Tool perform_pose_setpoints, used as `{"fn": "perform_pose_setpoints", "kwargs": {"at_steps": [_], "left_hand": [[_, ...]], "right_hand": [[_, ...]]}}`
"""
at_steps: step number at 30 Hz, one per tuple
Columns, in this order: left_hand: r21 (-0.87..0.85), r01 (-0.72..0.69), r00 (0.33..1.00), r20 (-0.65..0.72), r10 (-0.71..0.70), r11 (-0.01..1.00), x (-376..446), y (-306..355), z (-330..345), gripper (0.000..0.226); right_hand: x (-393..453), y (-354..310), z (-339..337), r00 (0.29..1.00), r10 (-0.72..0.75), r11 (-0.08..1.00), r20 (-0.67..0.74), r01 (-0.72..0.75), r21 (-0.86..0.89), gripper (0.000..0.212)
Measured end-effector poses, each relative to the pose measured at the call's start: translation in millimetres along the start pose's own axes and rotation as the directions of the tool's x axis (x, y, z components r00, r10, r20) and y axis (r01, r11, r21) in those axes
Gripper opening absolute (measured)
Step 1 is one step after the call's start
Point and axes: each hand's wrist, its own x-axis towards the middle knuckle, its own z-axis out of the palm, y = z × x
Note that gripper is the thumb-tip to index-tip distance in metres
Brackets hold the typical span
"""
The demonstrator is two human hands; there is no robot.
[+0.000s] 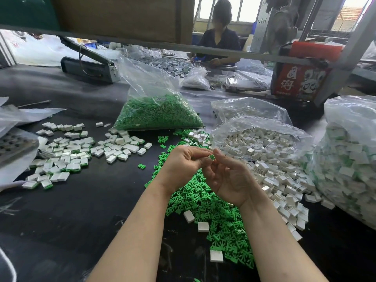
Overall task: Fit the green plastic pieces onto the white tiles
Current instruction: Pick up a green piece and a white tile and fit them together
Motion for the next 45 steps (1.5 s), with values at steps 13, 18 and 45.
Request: {"fn": "perform_pose_setpoints", "kwargs": {"at_steps": [13, 18, 45], "left_hand": [[0.034, 0.019, 1.0, 0.008, -0.019, 0.999, 0.7, -4.0, -1.6, 0.02], [0.035, 0.029, 1.0, 0.006, -0.03, 0.999, 0.1, -4.2, -1.7, 0.026], [0.047, 0.015, 1.0, -0.008, -0.015, 0.999, 1.0, -7.8, -1.5, 0.022]], "right_hand": [[-1.0, -1.2, 0.4, 1.0, 0.015, 1.0, 0.007, -0.015, 0.0, 0.021], [-1.4, -0.9, -0.3, 0.998, 0.05, 0.999, 0.031, -0.049, -0.005, 0.027], [0.9, -0.9, 2.8, 0.998, 0.059, 0.998, -0.022, -0.059, 0.011, 0.017]]}}
